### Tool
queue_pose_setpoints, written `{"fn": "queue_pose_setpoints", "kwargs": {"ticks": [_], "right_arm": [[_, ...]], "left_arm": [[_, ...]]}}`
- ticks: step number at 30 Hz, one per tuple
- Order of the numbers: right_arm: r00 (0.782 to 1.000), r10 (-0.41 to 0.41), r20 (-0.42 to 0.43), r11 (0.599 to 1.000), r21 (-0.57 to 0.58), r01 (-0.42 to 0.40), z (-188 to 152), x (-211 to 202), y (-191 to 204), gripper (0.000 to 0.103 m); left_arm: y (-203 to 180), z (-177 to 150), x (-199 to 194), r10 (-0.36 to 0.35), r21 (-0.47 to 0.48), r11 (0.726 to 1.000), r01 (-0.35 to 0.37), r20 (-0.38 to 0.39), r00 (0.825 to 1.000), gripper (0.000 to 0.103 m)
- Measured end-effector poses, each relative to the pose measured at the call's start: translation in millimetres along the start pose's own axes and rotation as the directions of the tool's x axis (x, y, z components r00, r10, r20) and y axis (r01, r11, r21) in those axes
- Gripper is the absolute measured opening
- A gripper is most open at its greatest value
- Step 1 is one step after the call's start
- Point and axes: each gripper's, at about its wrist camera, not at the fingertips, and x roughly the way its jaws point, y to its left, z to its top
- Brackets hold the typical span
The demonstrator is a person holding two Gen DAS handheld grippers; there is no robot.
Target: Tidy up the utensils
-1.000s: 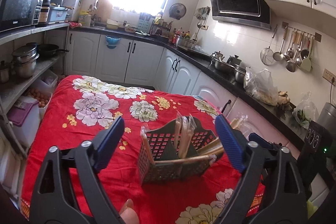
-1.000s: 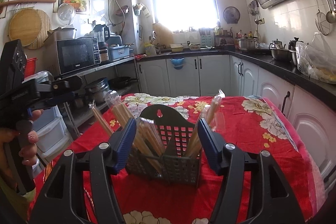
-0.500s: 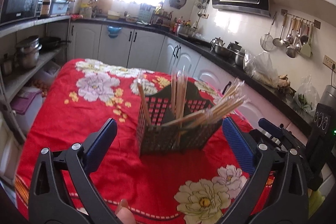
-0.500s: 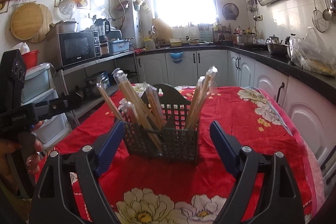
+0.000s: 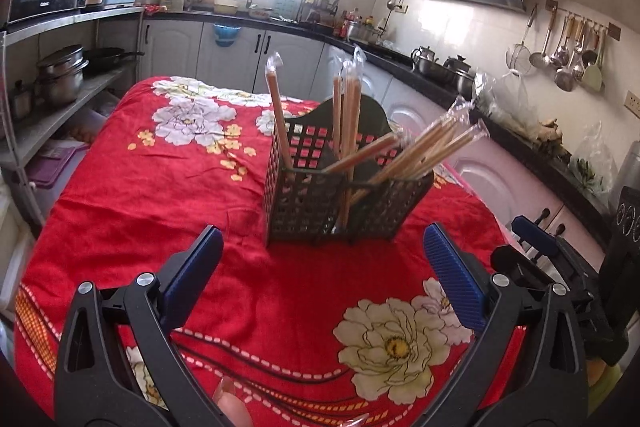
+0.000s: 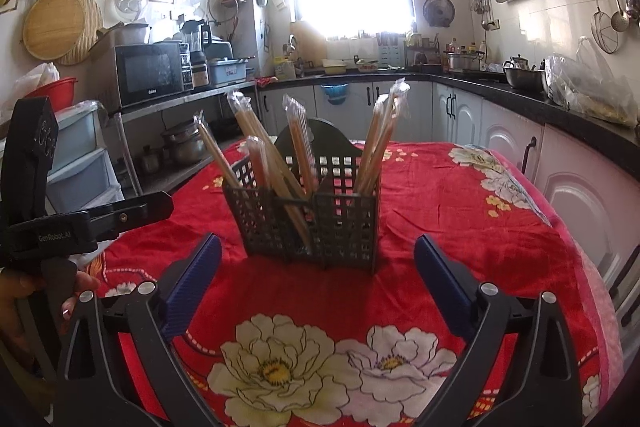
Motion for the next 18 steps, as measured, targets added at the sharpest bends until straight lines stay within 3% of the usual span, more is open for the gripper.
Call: {"fn": "queue_pose_setpoints", "kwargs": {"ticks": [10, 18], "right_arm": [[1.0, -0.016, -0.017, 1.0, -0.001, 0.016, -20, -2, -1, 0.095], [0.998, -0.05, 0.025, 0.999, 0.004, 0.05, -35, -5, -1, 0.096]], "left_arm": [[-5, -24, 2, 0.022, 0.015, 1.0, -0.023, 0.015, 1.0, 0.092], [-12, -37, -1, 0.032, 0.029, 0.999, -0.035, 0.088, 0.996, 0.092]]}}
